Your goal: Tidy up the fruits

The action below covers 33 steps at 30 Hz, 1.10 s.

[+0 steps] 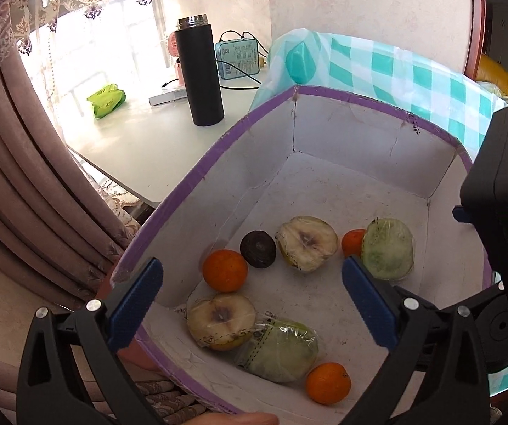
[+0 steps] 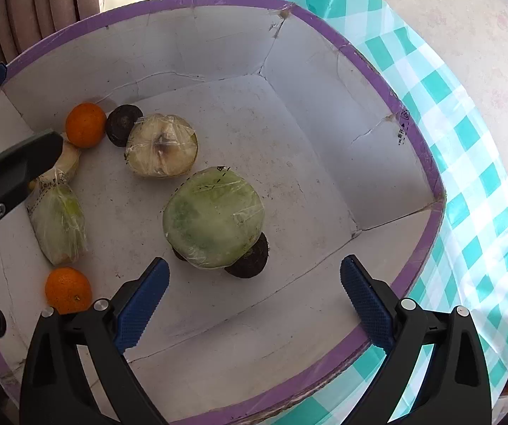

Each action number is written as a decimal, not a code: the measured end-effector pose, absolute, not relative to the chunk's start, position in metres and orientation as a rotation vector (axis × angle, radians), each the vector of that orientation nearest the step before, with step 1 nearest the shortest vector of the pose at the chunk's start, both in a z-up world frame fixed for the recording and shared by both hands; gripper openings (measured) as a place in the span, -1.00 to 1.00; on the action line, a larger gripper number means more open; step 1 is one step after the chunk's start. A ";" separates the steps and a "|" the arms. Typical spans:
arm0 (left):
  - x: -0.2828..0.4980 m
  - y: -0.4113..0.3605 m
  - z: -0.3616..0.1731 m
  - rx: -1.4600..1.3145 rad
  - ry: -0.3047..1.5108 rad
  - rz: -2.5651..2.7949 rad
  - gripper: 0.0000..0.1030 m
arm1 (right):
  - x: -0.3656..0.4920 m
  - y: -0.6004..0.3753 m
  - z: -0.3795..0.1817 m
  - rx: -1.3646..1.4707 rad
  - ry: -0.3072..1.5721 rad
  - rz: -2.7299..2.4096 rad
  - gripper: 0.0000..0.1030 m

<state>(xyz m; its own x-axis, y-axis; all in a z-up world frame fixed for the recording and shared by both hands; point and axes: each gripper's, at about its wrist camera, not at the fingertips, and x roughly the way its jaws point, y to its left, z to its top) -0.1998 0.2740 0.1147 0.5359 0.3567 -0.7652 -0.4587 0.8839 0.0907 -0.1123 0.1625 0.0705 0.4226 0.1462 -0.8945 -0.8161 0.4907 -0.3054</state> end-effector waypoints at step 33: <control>-0.190 0.291 0.090 -0.205 1.006 0.532 0.97 | -0.117 0.159 0.069 -0.856 0.913 0.713 0.92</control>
<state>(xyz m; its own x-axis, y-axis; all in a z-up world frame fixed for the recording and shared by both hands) -0.1903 0.2914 0.0895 0.4211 0.3291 -0.8452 -0.5137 0.8545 0.0768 -0.1167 0.1594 0.0685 0.4372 0.1638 -0.8843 -0.8186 0.4796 -0.3159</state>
